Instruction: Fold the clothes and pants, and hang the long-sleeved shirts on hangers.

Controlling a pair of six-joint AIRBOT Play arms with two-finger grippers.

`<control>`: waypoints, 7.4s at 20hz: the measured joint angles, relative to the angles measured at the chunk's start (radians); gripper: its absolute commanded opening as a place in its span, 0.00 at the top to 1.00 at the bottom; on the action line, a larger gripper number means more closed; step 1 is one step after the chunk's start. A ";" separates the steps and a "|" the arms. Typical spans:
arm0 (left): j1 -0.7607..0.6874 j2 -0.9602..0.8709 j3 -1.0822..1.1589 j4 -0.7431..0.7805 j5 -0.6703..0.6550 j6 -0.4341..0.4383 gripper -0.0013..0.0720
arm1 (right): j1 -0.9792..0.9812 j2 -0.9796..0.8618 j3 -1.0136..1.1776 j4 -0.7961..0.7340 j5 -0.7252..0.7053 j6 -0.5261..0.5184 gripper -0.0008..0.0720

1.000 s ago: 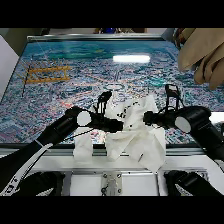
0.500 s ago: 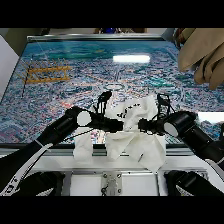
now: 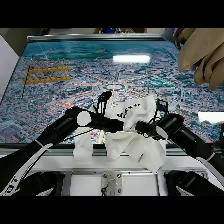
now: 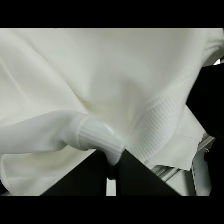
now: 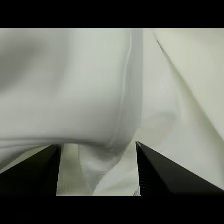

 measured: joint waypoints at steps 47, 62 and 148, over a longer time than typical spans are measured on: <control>-0.350 -0.039 0.001 0.771 -0.075 -0.505 0.16 | 0.002 0.278 0.007 -0.080 0.043 -0.115 0.96; -0.267 -0.160 0.056 0.757 -0.049 -0.543 0.96 | 0.001 0.278 0.007 -0.061 0.063 -0.181 0.96; 1.021 -0.056 0.209 0.422 -0.120 0.272 0.10 | -0.123 -0.153 0.548 0.174 0.389 -0.637 0.96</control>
